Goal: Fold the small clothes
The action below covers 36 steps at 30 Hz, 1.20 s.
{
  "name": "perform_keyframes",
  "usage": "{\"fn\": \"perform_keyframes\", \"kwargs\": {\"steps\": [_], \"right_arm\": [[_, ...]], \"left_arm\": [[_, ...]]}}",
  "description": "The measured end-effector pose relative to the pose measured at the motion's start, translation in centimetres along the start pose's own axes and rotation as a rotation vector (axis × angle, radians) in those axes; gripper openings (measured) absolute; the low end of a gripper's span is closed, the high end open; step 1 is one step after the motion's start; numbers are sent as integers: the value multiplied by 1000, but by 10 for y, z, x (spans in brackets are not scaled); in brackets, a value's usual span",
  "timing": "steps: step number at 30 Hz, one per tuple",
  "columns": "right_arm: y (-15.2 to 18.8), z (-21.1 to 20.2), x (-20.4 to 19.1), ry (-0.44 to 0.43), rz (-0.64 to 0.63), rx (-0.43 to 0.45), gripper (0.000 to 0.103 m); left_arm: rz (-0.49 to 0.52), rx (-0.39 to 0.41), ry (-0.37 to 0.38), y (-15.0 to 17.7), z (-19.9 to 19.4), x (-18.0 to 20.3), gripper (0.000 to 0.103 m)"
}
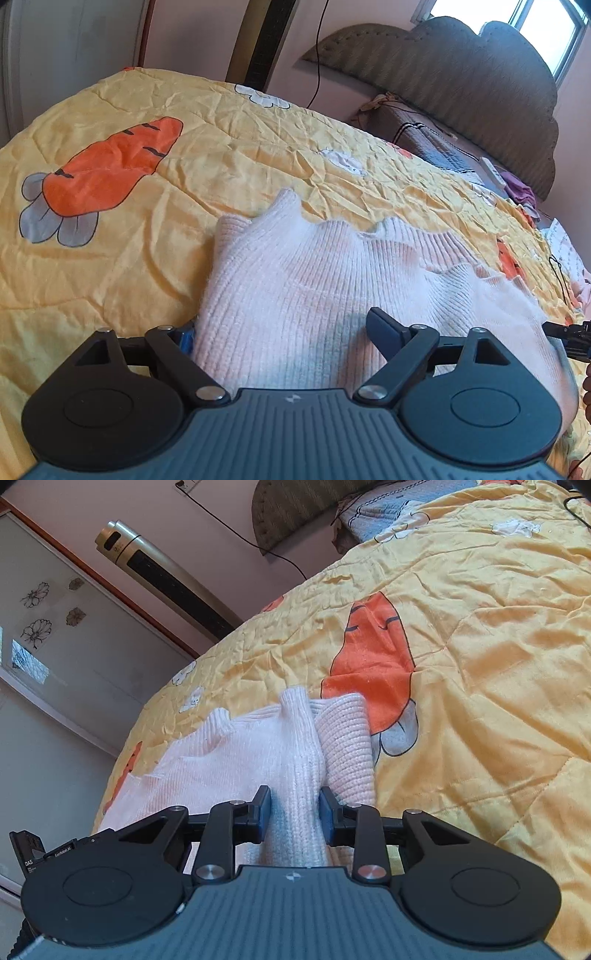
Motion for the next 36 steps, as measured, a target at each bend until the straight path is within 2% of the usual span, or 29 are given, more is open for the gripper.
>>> {"fn": "perform_keyframes", "kwargs": {"steps": [1, 2, 3, 4, 6, 8, 10, 11, 13, 16, 18, 20, 22, 23, 25, 26, 27, 28, 29, 30, 31, 32, 33, 34, 36], "right_arm": [[-1, 4, 1, -7, 13, -6, 33], [-2, 8, 0, -16, 22, -9, 31], [-3, 11, -1, -19, 27, -9, 20], [-3, 12, -3, -28, 26, -12, 20], [-3, 9, -11, -15, -9, 8, 18], [-5, -6, -18, -59, -11, 56, 18], [-6, -19, -15, -50, -11, 108, 17], [-3, -14, -3, -22, 18, 87, 17], [7, 0, 16, 31, 50, 37, 14], [11, -4, 17, -8, 90, 75, 15], [11, -3, 13, 12, 57, 67, 18], [7, -10, 12, 19, 67, 78, 30], [1, -27, 6, 46, 64, 155, 30], [-3, -36, -1, 49, 45, 199, 30], [-10, -42, -19, -7, 10, 216, 30], [-12, -38, -33, -25, -23, 200, 31], [-12, -31, -48, -26, -71, 186, 33], [-12, -24, -62, -19, -123, 174, 36], [-10, -11, -75, 1, -181, 149, 47], [-8, 3, -83, 32, -229, 117, 53], [-5, 19, -87, 99, -285, 86, 55], [1, 34, -86, 197, -345, 59, 56], [8, 47, -81, 277, -395, 27, 52], [15, 51, -75, 278, -431, 47, 51], [16, 43, -64, 241, -374, 59, 46]], "left_arm": [[18, -4, -16, -3, 2, 2, 48], [48, -8, -51, -5, 4, 4, 29], [78, -8, -66, -6, 4, 6, 20], [91, 4, -63, -6, 1, 7, 19], [90, 68, -56, -6, -13, 10, 19], [40, 131, -27, -7, -23, 4, 19], [-21, 83, -37, -3, -8, -8, 19], [-23, 61, -64, 2, 1, -13, 19], [-14, 89, -66, 5, 2, -13, 20], [-58, 78, -69, 2, -3, -15, 26], [-57, 87, -91, 1, -16, -11, 27], [-19, 167, -106, 0, -40, 0, 27], [47, 277, -120, -2, -60, 17, 27], [79, 302, -119, -4, -61, 26, 28], [164, 286, -86, -10, -49, 50, 34], [201, 241, -63, -12, -33, 62, 39], [228, 181, -43, -11, -14, 70, 53], [244, 124, -45, -9, 6, 75, 57], [242, 72, -80, -6, 25, 75, 57], [238, 37, -108, -3, 39, 73, 60], [252, 76, -105, 1, 42, 72, 64], [251, 86, -100, 3, 43, 70, 65], [250, 96, -90, 5, 44, 67, 65], [254, 105, -84, 7, 44, 65, 65], [284, 126, -90, 11, 48, 64, 66]]}}
Point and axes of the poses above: each gripper's, at about its wrist camera, not at the fingertips, and z roughly the way its jaws point, x to its right, y to its underside, the point moved 3 cm from there along z, roughly the way its jaws point, and after that the axes turned 3 degrees about y, right-handed, at the moved point
